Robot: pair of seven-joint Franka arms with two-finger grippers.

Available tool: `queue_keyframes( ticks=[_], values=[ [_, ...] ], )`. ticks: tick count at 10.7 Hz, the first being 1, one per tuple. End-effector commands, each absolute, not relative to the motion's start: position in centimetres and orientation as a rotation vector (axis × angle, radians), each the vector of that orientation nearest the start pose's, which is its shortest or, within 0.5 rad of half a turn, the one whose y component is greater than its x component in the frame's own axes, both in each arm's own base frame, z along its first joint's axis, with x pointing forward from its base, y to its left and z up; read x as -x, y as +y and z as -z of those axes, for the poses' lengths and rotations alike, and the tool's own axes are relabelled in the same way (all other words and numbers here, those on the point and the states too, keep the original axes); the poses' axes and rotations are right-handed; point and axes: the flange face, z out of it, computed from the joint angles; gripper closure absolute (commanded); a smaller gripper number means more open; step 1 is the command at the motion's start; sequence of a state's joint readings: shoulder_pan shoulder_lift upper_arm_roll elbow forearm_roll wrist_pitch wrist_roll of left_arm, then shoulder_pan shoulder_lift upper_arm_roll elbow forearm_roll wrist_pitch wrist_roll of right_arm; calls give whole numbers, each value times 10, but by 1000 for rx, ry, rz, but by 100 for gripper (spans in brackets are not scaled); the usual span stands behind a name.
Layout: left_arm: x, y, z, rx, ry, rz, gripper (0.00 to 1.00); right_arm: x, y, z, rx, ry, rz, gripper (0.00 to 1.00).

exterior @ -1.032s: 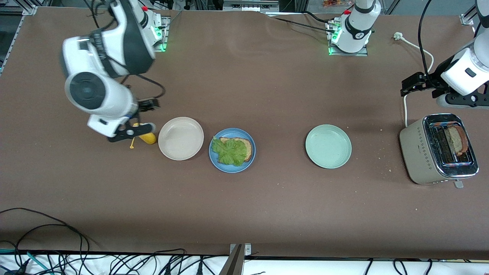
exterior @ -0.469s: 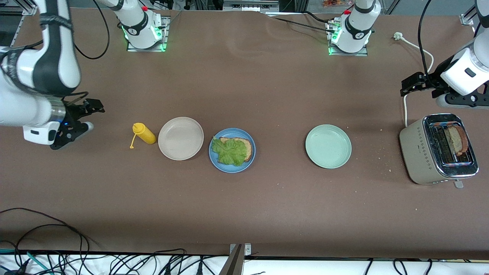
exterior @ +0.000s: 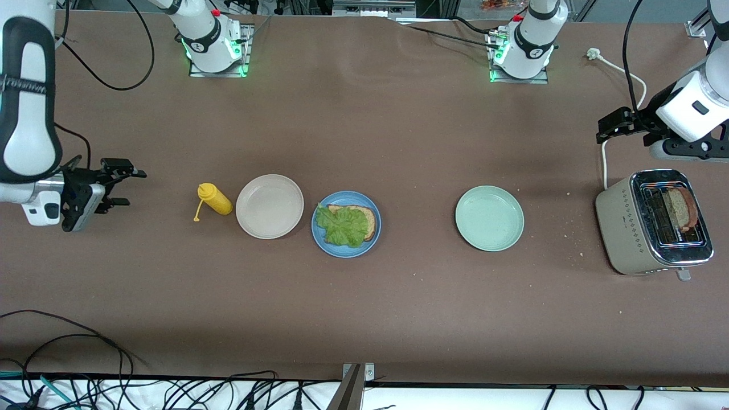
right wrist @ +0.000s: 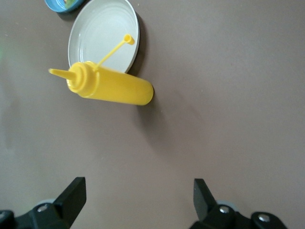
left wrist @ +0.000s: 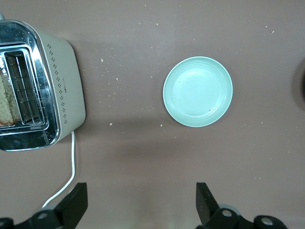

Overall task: Make sandwich in blue plate with both arms
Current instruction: 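Move the right gripper back beside the yellow squeeze bottle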

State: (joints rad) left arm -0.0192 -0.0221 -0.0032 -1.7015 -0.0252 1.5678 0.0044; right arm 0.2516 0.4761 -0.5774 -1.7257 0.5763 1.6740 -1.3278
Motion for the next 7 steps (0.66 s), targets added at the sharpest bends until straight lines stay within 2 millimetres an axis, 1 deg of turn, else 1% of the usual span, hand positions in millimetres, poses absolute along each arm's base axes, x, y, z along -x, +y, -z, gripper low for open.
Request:
queue_keyframes(
  ticks=[1, 3, 4, 5, 6, 7],
  values=[
    [-542, -18, -584, 3146, 40, -167, 0, -605, -123, -274, 2209, -1131, 121, 0],
    [-542, -19, -584, 3145, 40, -167, 0, -608, -110, -263, 2051, -1234, 260, 0],
    [-542, -18, -584, 3146, 38, -167, 0, -605, -104, -249, 1975, -1257, 297, 0],
    [-542, -17, -583, 3146, 38, -169, 0, -601, -105, -231, 1885, -1273, 353, 0],
    [-542, -18, -583, 3145, 40, -169, 0, -599, -104, -219, 1787, -1339, 427, 0],
    [-542, -18, -584, 3146, 40, -167, 0, -596, -103, -208, 1726, -1398, 456, 0]
  ],
)
